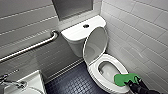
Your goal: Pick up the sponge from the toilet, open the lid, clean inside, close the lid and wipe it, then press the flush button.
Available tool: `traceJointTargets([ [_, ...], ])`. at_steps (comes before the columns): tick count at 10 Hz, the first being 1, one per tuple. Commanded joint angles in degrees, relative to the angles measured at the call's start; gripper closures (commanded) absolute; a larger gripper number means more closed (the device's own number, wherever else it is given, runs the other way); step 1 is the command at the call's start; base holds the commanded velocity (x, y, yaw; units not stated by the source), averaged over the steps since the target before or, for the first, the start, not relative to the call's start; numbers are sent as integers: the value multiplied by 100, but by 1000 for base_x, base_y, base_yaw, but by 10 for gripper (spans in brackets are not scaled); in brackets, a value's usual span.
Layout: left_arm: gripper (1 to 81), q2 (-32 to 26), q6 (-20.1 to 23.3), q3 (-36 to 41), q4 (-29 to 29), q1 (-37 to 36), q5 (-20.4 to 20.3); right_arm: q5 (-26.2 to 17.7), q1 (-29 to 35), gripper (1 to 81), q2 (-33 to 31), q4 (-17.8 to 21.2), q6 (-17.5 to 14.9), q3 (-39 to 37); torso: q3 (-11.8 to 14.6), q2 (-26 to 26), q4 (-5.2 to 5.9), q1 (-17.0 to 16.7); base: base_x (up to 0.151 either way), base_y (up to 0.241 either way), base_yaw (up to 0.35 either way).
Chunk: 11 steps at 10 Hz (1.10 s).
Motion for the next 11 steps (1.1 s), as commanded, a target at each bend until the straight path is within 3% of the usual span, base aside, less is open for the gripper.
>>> traceJointTargets([
  [1,10,-54,12,91,56,228,500,-117,124,811,-440,-124,232,413,0,0,0,0,0,0,0],
  [3,10,-45,12,91,56,245,491,-125,-386,811,-634,-335,540,500,0,0,0,0,0,0,0],
  [6,10,69,47,91,73,245,491,48,-968,811,-950,-738,558,1385,2,0,0,0,0,0,0],
  [8,10,148,205,91,65,245,500,639,-924,811,-1082,-889,487,2074,2,0,0,0,0,0,0],
  [10,10,157,205,39,65,245,491,674,-600,811,-1091,-792,436,2459,2,0,0,0,0,0,0],
  [11,10,166,205,-14,56,245,491,631,-397,811,-1030,-697,235,2504,2,0,0,0,0,0,0],
])
